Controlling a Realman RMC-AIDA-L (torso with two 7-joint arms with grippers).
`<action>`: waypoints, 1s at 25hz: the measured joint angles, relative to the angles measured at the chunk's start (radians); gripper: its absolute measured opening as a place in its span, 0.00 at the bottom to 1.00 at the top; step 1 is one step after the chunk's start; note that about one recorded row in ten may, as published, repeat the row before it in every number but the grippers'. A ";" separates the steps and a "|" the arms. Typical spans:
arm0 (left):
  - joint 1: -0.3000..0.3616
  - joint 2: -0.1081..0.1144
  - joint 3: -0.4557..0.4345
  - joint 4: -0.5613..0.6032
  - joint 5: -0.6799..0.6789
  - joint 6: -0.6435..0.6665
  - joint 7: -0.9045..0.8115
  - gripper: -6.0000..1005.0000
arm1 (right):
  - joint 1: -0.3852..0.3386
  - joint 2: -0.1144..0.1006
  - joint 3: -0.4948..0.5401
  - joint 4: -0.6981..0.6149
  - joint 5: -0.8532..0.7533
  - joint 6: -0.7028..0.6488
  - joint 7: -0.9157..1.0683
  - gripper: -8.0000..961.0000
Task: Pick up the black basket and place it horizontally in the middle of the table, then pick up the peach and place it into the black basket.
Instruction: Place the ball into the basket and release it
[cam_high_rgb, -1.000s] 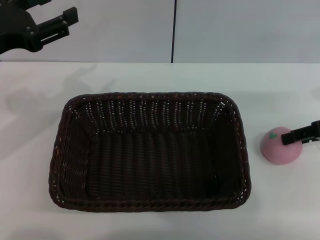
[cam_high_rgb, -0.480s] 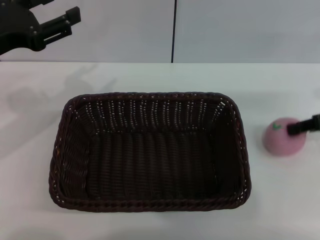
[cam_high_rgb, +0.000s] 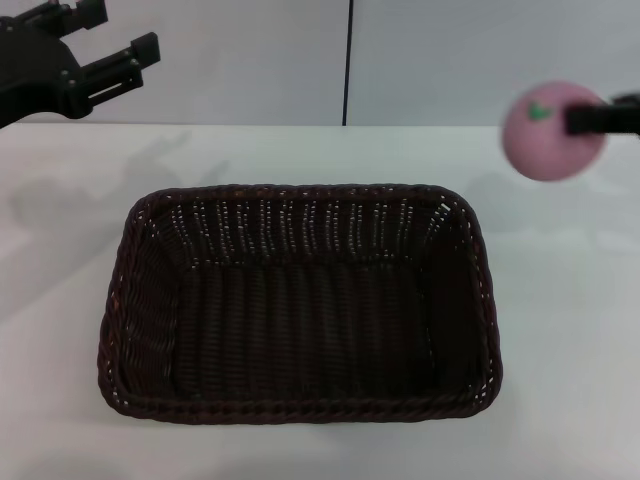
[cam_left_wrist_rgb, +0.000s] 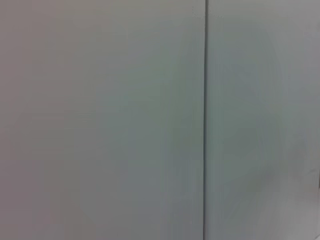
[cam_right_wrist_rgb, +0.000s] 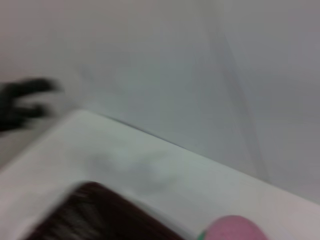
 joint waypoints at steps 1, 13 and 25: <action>0.000 0.000 0.000 0.000 0.000 0.000 0.000 0.72 | 0.003 0.000 -0.037 -0.015 0.041 0.004 0.007 0.18; -0.004 0.000 -0.012 -0.129 -0.123 -0.004 0.091 0.72 | 0.161 0.000 -0.274 0.316 0.181 0.090 -0.054 0.18; -0.011 0.002 -0.052 -0.198 -0.162 0.006 0.166 0.72 | 0.067 -0.002 -0.108 0.367 0.307 0.037 -0.240 0.53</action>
